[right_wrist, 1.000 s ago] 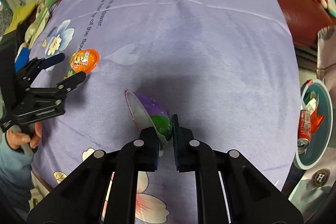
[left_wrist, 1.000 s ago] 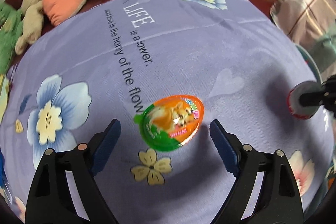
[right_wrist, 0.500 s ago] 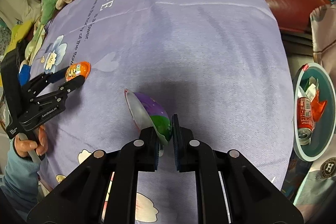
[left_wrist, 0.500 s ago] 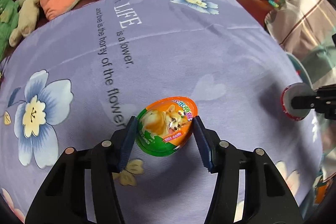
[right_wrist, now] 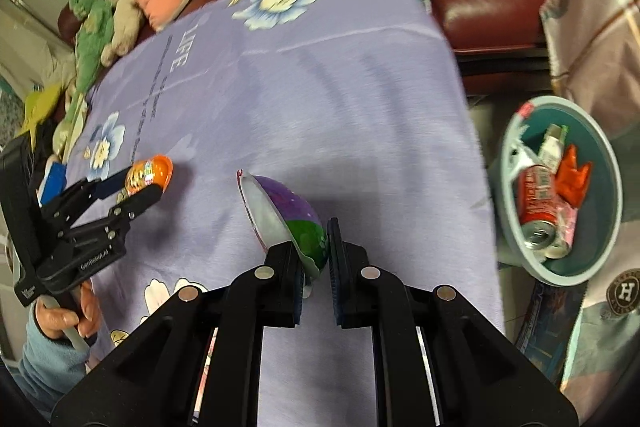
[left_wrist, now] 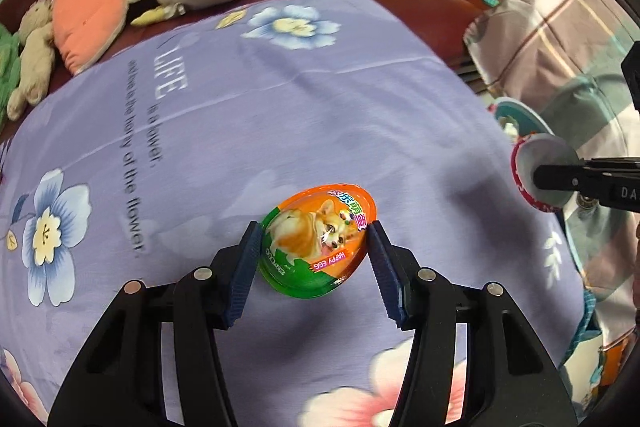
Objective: Collect trash
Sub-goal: 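Carry the egg and cup over the wastebasket and open both tools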
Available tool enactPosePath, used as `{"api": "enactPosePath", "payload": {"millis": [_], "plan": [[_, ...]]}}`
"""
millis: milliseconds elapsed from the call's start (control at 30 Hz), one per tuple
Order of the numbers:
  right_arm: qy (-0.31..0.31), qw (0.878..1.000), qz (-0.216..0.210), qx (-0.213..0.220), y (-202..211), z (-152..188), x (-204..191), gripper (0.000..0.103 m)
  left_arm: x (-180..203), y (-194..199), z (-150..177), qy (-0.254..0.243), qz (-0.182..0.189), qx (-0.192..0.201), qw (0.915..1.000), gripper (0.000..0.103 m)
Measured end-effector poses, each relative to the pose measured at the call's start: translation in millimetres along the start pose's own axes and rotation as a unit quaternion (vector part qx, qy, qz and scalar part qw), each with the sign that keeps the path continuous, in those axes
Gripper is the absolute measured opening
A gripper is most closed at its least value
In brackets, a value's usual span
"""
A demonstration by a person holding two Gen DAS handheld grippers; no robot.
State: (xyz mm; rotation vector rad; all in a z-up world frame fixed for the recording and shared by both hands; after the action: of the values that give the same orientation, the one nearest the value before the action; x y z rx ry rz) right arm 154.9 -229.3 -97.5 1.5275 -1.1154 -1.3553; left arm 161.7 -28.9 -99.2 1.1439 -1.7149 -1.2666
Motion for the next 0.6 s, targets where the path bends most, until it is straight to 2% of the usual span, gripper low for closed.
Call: {"api": "enactPosePath", "payload": {"millis": [333, 600], "plan": [[-0.046, 0.998, -0.017, 0.043, 37.7, 24.0, 69.1, 0.011, 88.4, 8.1, -21.6, -0.054, 0.005, 0.004, 0.9985, 0.055], [-0.096, 0.992, -0.026, 0.075, 62.7, 43.3, 141.2, 0.011, 167.0, 5.4, -42.0, -0.097, 0.012, 0.001, 0.9952, 0.055]]}}
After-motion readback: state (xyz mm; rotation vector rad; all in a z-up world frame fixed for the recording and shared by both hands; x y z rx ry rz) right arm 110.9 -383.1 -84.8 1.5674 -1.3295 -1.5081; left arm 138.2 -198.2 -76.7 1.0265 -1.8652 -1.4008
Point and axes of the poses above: each gripper's, at about its wrist camera, not at the fingertips, and y roughly against the way its jaws point, x to its right, z to its underside, the point moved 5 cm from there along -y, roughly the way its jaws point, and after that the axes turned 15 degrees about -x, right-handed, at the moved point
